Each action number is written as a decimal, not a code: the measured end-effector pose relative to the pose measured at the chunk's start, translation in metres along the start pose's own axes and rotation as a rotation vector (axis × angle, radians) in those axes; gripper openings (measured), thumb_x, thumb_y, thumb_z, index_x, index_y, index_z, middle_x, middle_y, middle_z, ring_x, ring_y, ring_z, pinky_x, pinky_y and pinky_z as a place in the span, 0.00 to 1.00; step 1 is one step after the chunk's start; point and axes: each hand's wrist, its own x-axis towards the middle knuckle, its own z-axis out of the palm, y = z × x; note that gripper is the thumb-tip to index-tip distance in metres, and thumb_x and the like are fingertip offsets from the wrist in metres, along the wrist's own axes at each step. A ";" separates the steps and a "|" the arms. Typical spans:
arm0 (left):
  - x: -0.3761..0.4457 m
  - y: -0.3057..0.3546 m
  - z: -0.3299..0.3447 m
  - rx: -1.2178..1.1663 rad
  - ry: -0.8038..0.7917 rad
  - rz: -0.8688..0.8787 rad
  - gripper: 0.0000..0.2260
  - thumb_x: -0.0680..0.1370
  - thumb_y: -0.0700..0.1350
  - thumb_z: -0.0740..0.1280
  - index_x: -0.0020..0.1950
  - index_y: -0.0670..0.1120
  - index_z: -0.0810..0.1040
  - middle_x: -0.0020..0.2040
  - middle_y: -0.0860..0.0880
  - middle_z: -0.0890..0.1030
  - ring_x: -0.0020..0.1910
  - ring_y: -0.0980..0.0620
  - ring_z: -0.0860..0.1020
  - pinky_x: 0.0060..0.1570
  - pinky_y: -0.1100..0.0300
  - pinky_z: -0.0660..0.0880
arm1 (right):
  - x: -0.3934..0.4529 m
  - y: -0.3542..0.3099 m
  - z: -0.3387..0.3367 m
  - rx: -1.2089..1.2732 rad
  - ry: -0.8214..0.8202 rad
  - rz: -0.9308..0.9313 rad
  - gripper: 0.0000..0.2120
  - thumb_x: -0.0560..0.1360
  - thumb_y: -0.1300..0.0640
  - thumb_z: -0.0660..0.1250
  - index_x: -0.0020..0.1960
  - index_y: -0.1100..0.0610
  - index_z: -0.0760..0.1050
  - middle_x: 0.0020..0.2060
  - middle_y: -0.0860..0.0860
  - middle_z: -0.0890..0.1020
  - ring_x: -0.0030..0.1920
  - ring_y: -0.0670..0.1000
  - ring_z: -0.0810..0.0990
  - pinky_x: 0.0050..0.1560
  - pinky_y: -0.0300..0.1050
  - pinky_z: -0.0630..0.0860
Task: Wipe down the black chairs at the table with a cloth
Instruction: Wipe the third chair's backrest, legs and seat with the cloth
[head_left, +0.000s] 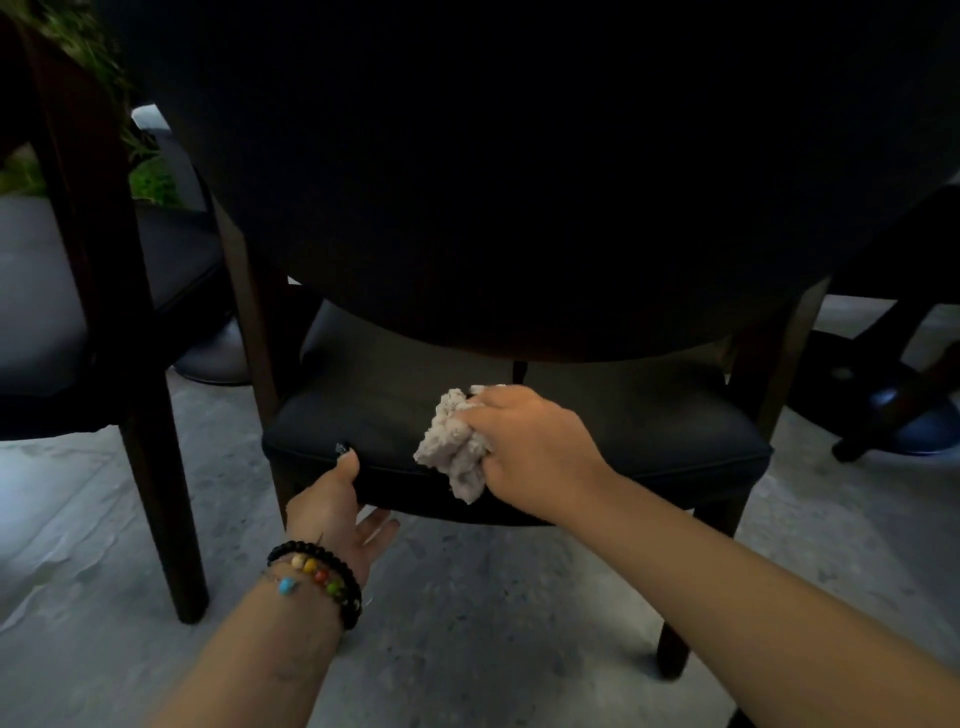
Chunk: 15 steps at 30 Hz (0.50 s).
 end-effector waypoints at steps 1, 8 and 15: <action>0.001 -0.001 -0.001 0.010 0.001 0.010 0.10 0.79 0.50 0.66 0.57 0.49 0.70 0.57 0.45 0.76 0.54 0.43 0.76 0.57 0.45 0.75 | 0.010 -0.009 -0.001 0.024 0.036 0.011 0.18 0.73 0.57 0.65 0.62 0.48 0.76 0.60 0.48 0.76 0.63 0.54 0.73 0.49 0.47 0.72; 0.000 -0.005 -0.003 0.070 -0.042 0.064 0.04 0.78 0.50 0.67 0.49 0.50 0.76 0.54 0.47 0.79 0.47 0.48 0.78 0.50 0.51 0.73 | 0.082 -0.087 0.027 -0.025 -0.029 -0.133 0.27 0.77 0.57 0.64 0.74 0.45 0.64 0.72 0.53 0.66 0.73 0.58 0.61 0.70 0.58 0.62; 0.005 -0.004 -0.002 0.043 0.025 0.039 0.08 0.77 0.49 0.69 0.53 0.48 0.75 0.52 0.45 0.79 0.51 0.46 0.78 0.49 0.52 0.76 | 0.044 -0.039 0.014 0.035 -0.115 -0.140 0.24 0.76 0.55 0.66 0.71 0.45 0.70 0.73 0.52 0.66 0.74 0.55 0.60 0.71 0.53 0.62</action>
